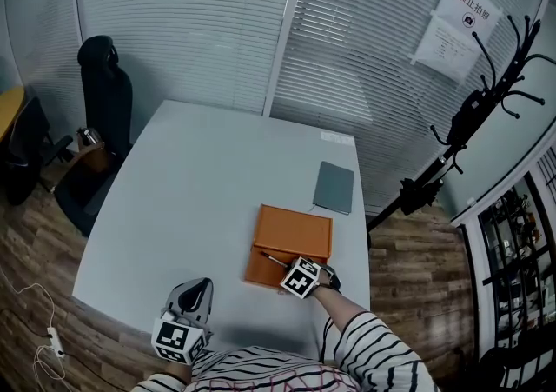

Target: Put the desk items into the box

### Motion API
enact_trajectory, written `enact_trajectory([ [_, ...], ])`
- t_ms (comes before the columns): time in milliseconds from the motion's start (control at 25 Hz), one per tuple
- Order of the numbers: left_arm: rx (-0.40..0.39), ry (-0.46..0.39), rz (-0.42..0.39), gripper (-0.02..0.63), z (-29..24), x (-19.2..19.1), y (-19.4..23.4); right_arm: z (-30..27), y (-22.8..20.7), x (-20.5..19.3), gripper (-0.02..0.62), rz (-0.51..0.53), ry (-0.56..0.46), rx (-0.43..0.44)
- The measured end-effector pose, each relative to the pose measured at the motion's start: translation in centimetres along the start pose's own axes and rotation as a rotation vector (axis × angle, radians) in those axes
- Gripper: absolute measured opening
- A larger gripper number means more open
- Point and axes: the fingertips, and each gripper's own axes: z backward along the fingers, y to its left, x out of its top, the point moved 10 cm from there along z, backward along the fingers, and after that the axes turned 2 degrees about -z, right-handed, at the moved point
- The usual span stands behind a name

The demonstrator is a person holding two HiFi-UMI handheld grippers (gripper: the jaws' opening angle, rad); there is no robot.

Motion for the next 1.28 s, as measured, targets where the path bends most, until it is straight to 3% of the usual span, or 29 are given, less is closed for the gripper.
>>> enact_trajectory([
  [600,0.007,0.001,-0.001,0.021,0.4,0.0,-0.3,-0.1,-0.4,-0.2,0.066,-0.040,-0.010,0.018],
  [1000,0.021,-0.005,-0.006,0.021,0.9,0.1,-0.7,0.2,-0.6,-0.4,0.114,-0.085,-0.021,-0.004],
  [1280,0.026,-0.007,-0.010,0.021,1.4,0.3,-1.7,2.0,-0.4,-0.7,0.144,-0.130,-0.095,-0.028],
])
